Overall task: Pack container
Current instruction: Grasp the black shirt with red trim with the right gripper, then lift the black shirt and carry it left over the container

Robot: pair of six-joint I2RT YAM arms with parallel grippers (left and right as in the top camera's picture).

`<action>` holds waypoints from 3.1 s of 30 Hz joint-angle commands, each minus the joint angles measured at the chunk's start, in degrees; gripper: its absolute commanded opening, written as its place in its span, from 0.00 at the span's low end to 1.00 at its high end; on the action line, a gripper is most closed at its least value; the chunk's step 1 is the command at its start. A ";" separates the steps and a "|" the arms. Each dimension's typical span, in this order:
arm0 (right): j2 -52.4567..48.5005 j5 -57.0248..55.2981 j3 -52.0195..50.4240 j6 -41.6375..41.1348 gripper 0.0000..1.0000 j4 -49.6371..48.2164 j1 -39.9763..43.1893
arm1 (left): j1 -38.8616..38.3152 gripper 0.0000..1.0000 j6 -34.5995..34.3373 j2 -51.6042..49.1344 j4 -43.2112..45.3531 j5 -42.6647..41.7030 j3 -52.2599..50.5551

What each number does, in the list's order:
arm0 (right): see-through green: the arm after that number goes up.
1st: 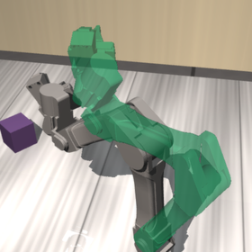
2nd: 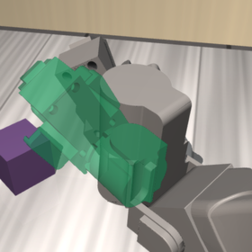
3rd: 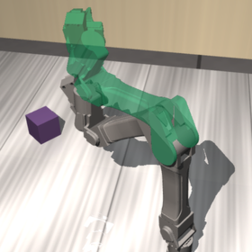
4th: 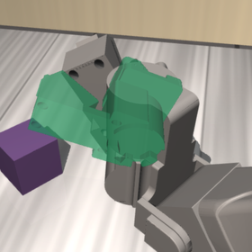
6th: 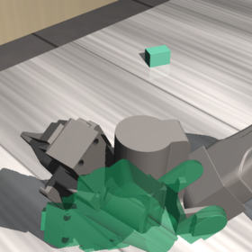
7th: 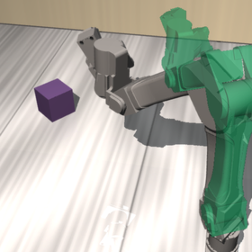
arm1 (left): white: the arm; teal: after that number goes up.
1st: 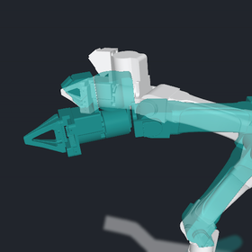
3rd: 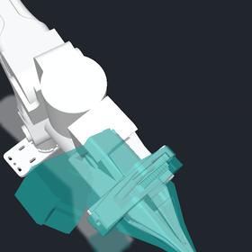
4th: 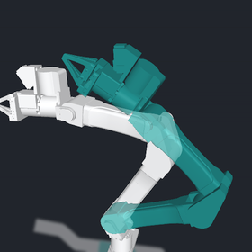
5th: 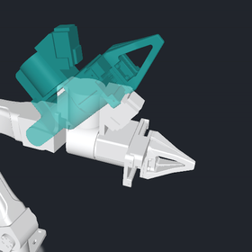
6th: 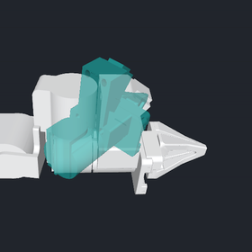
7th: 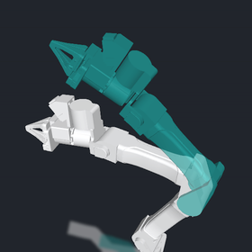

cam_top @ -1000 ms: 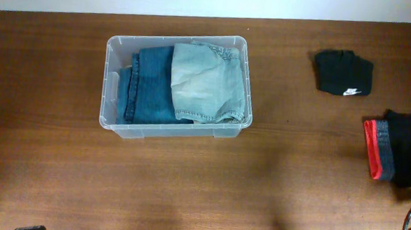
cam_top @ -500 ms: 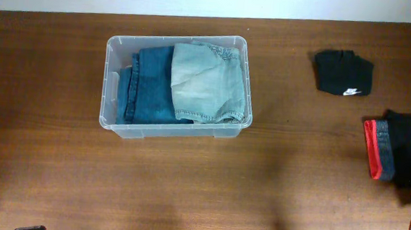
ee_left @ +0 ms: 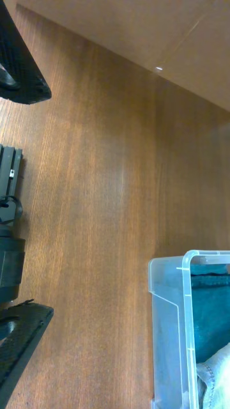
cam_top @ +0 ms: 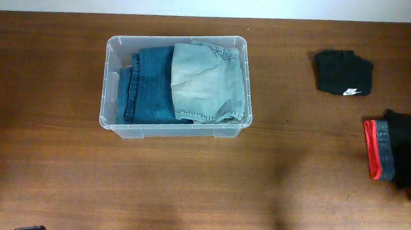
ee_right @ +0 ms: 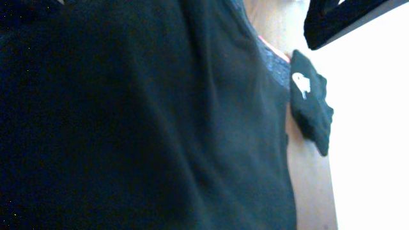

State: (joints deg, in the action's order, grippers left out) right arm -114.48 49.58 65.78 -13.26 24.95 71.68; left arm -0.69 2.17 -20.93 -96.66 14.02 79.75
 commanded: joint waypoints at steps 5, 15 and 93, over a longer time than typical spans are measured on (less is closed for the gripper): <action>-10.01 -12.90 -3.02 0.96 0.99 0.24 -1.07 | -0.28 1.00 0.04 0.11 0.00 0.98 -0.11; -13.16 -19.41 -2.99 0.76 0.99 -2.38 -6.56 | -0.28 0.99 0.04 0.11 0.00 0.98 -0.11; 17.05 37.79 32.81 -3.82 0.04 4.20 -42.32 | -0.28 0.99 0.04 0.11 0.00 0.98 -0.11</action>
State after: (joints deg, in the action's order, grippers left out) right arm -102.30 84.09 95.39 -16.78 29.17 34.17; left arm -0.69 2.17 -20.93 -96.66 14.02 79.75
